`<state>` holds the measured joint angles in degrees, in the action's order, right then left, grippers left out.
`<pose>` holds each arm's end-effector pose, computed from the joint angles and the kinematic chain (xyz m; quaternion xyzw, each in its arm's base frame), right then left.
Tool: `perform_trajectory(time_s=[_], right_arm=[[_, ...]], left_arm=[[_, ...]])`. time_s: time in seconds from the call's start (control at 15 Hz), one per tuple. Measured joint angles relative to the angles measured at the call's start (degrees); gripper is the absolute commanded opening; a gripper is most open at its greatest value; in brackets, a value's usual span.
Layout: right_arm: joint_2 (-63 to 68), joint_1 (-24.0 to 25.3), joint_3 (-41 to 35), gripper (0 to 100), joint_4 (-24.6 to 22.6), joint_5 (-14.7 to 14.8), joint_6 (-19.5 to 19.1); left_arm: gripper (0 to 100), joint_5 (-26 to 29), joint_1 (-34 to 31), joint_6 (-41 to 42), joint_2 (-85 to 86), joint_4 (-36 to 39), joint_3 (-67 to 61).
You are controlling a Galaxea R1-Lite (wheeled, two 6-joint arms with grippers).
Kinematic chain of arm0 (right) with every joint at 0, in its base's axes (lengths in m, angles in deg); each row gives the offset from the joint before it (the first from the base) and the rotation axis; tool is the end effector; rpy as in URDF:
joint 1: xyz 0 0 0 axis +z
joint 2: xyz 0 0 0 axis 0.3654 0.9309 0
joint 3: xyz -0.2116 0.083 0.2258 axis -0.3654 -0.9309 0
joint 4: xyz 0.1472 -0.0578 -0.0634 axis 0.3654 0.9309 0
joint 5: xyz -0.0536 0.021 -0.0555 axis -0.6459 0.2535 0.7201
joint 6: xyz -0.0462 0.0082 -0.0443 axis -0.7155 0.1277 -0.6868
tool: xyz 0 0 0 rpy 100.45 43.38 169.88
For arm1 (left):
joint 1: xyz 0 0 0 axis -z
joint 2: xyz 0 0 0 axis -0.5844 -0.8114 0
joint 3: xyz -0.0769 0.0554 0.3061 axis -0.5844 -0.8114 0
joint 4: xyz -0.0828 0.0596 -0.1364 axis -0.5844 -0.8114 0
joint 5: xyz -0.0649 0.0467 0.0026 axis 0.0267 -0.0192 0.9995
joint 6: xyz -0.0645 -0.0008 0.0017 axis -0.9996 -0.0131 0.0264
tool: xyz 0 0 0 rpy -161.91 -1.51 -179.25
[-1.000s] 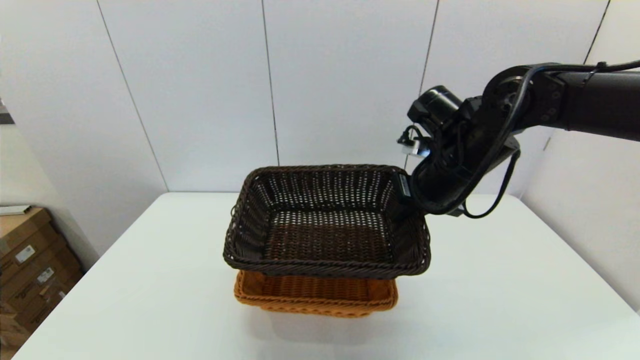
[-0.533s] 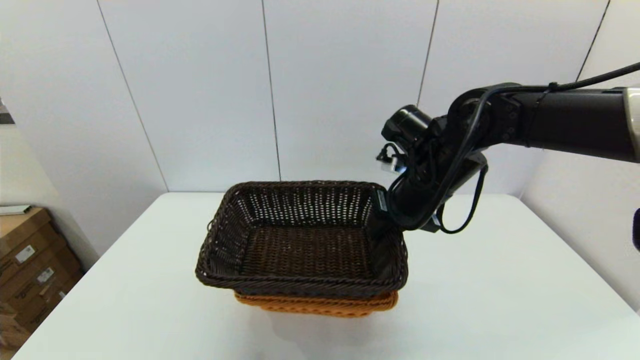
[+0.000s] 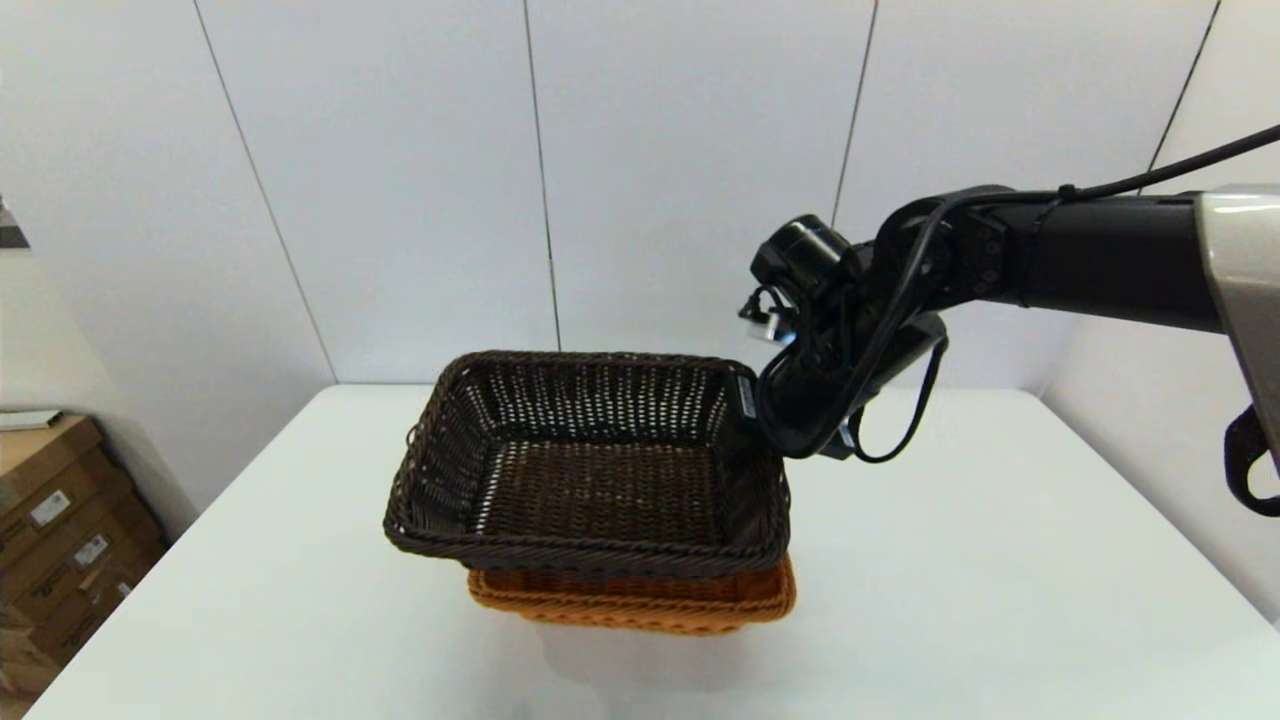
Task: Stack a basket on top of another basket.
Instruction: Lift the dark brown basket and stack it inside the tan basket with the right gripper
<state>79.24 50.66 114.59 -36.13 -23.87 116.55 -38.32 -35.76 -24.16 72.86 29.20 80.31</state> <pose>0.3459 0.2134 0.1769 0.1358 0.5947 0.1788 0.7720 -0.0234 0.0020 0.0766 -0.0432 -0.0050 0.0157 0.9989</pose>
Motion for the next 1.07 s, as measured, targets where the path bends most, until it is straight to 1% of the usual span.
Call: perform_trajectory(time_s=[0.27, 0.67, 1.07], right_arm=[[1.0, -0.4, 0.0, 0, -0.6, 0.1, -0.7], [1.8, -2.8, 0.0, 0, -0.1, 0.5, -2.5], [2.9, -3.2, -0.3, 0, 0.4, 0.5, -3.3]], left_arm=[[100, 0.0, 0.0, 0.0, 0.0, 0.0, 0.0], [100, 0.0, 0.0, 0.0, 0.0, 0.0, 0.0], [100, 0.0, 0.0, 0.0, 0.0, 0.0, 0.0]])
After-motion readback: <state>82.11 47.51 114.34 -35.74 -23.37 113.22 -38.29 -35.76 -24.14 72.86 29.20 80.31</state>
